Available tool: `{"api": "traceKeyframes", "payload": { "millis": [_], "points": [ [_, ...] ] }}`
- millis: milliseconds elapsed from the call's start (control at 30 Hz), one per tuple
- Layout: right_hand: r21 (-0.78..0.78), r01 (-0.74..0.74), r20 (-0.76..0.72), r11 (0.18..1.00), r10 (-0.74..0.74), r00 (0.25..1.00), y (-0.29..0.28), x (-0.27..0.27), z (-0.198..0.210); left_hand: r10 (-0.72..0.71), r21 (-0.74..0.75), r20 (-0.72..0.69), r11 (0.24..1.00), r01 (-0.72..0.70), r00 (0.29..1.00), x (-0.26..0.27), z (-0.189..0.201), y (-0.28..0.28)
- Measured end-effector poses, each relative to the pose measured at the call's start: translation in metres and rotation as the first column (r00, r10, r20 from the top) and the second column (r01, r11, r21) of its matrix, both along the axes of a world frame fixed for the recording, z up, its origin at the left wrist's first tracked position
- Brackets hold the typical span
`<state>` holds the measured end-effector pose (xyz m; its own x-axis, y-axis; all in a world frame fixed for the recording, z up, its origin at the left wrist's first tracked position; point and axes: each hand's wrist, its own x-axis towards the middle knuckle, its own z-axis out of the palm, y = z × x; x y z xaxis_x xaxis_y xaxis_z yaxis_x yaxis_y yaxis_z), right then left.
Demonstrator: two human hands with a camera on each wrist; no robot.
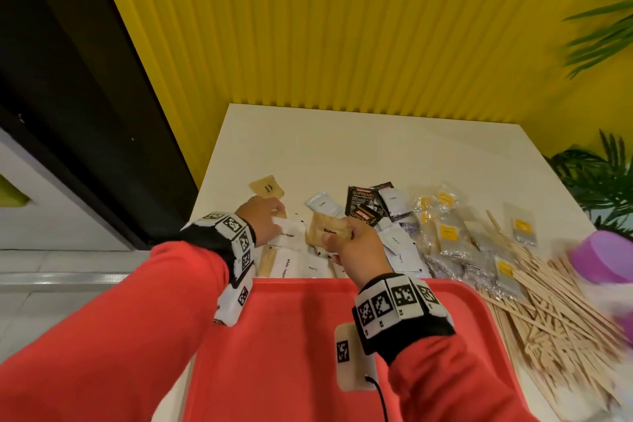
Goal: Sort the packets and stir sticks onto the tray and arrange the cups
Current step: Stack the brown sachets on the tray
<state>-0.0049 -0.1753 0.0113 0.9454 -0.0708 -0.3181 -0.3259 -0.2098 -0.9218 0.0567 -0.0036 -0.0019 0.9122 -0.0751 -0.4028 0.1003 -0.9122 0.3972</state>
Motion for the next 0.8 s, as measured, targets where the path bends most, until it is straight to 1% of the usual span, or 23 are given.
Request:
{"api": "traceKeyframes", "payload": {
  "millis": [67, 133, 233, 367, 467, 533, 600, 700, 767, 800],
  "points": [
    [-0.008, 0.012, 0.000, 1.000, -0.012, 1.000, -0.008, -0.003, -0.003, -0.083, 0.144, -0.035, 0.986, 0.087, 0.996, 0.002, -0.003, -0.006],
    [-0.010, 0.024, -0.010, 1.000, -0.024, 1.000, -0.015, -0.006, -0.004, -0.106, 0.200, -0.036, 0.974, 0.111, 0.994, 0.004, -0.003, -0.009],
    [-0.017, 0.020, -0.036, 1.000, -0.021, 0.999, -0.021, -0.009, -0.008, -0.101, 0.182, 0.010, 0.979, 0.097, 0.995, 0.003, 0.003, -0.010],
    [-0.013, -0.001, -0.038, 1.000, 0.001, 0.999, -0.024, -0.014, -0.013, -0.180, 0.122, 0.008, 0.977, 0.178, 0.984, 0.000, 0.013, -0.001],
    [-0.023, -0.007, -0.031, 1.000, 0.006, 0.999, -0.024, -0.016, -0.012, -0.252, 0.185, -0.058, 0.948, 0.259, 0.966, -0.003, 0.019, 0.008],
    [-0.013, -0.012, -0.037, 1.000, 0.012, 0.999, -0.023, -0.017, -0.013, -0.262, 0.233, -0.106, 0.931, 0.280, 0.959, -0.004, 0.021, 0.011],
    [-0.005, -0.020, -0.047, 1.000, 0.020, 0.999, -0.022, -0.019, -0.014, -0.223, 0.225, -0.111, 0.944, 0.243, 0.968, -0.002, 0.020, 0.012],
    [0.014, -0.019, -0.059, 1.000, 0.020, 0.998, -0.022, -0.020, -0.015, -0.125, 0.185, 0.001, 0.975, 0.123, 0.992, 0.008, 0.018, 0.008],
    [0.014, -0.018, -0.059, 1.000, 0.018, 0.998, -0.022, -0.020, -0.014, -0.068, 0.217, 0.033, 0.974, 0.060, 0.997, 0.013, 0.015, 0.002],
    [0.013, -0.016, -0.059, 1.000, 0.017, 0.998, -0.023, -0.020, -0.013, -0.070, 0.261, 0.023, 0.963, 0.062, 0.997, 0.015, 0.012, -0.002]
  ]
}}
